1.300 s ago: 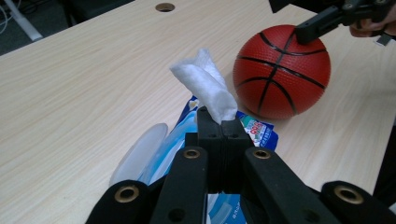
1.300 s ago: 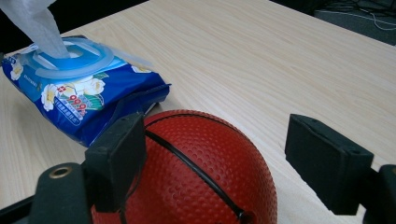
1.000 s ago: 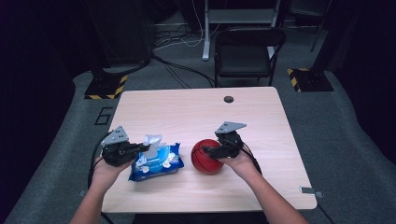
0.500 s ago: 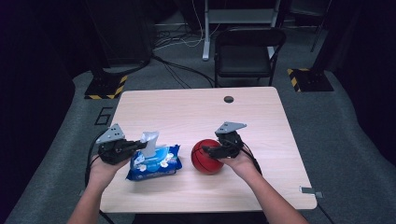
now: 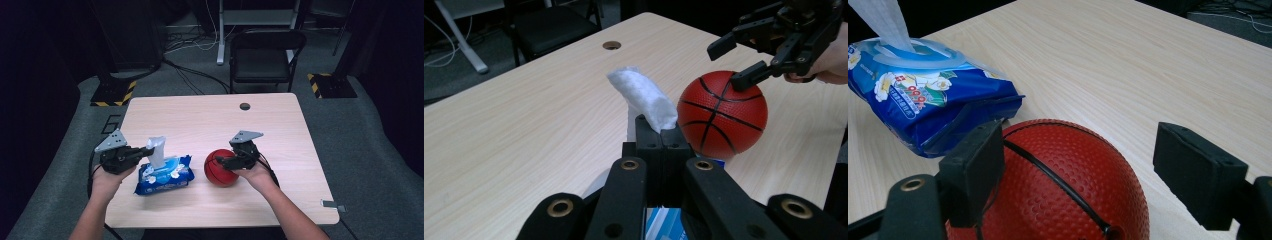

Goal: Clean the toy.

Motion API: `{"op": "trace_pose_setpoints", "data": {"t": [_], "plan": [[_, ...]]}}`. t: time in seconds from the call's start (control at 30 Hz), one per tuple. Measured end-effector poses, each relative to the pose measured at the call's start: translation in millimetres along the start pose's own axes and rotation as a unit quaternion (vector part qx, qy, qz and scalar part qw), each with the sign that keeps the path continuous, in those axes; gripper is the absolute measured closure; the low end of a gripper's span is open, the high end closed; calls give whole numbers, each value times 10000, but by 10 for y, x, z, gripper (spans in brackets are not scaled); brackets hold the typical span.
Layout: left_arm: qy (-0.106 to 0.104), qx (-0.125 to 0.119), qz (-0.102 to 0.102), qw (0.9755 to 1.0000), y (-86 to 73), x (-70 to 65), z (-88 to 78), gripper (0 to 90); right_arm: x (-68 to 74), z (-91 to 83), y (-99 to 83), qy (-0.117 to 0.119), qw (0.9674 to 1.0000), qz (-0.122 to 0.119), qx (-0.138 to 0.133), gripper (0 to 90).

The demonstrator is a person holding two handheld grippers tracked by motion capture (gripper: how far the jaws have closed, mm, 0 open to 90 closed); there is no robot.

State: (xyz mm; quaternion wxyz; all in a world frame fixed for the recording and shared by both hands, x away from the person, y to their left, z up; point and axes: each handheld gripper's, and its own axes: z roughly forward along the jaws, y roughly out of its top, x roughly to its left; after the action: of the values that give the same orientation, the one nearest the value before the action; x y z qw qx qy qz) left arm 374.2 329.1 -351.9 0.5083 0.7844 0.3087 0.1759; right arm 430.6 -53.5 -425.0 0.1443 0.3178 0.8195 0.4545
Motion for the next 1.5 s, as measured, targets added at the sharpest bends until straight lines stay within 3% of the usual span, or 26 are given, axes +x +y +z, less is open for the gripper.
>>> {"op": "trace_pose_setpoints", "data": {"t": [0.03,0.07,0.1,0.17,0.2,0.3,0.33,0.4,0.5,0.53,0.6,0.63,0.73,0.77,0.8,1.07,1.3,1.37,1.5], "plan": [[-194,-514,-239,9982,42,42,-98,900,-5,-1,0,-1,10000,-2,2,200],[-245,-820,-426,9954,110,85,-199,900,-7,-3,1,-7,10000,6,1,200],[-119,-925,-362,9950,188,107,-279,900,-4,-6,2,-22,10000,27,8,200],[1,-905,-241,9956,265,103,-336,900,-3,-3,10,-12,10000,-8,33,200],[273,-709,148,9970,412,29,-405,900,7,-2,14,-24,10000,-19,35,200],[360,-613,302,9970,464,-40,-395,900,21,6,17,-18,10000,-16,38,200],[521,-392,502,9966,470,-98,-319,900,28,14,18,-16,10000,-32,31,200],[552,-267,604,9963,443,-142,-252,900,36,17,14,-3,10000,-43,18,200],[455,-346,506,9971,404,-156,-228,897,57,13,4,10,10000,-47,9,200],[254,-532,280,9979,377,-146,-213,896,59,14,4,24,10000,-38,14,200],[159,-540,236,9981,375,-147,-197,895,57,16,7,23,10000,-48,8,200],[81,-531,246,9983,378,-157,-168,895,54,17,11,8,10000,-70,-2,200],[-200,-381,522,9977,425,-271,-33,891,55,18,24,-3,10000,-52,3,204],[-200,-381,522,9977,425,-271,-33,891,55,18,24,-3,10000,-52,3,204],[-324,-397,639,9966,464,-329,33,890,70,14,28,-38,9999,-116,-11,211],[-655,-414,852,9933,626,-501,259,887,77,-46,30,-114,9997,-204,-110,218],[-903,-382,862,9914,690,-548,410,880,46,-147,-31,-74,9998,-151,-74,244],[-1013,-354,822,9908,714,-545,529,880,14,-120,-97,-20,9999,-97,89,271],[-1109,-280,754,9906,716,-551,678,873,16,-105,-130,173,9998,-31,16,300]]}}
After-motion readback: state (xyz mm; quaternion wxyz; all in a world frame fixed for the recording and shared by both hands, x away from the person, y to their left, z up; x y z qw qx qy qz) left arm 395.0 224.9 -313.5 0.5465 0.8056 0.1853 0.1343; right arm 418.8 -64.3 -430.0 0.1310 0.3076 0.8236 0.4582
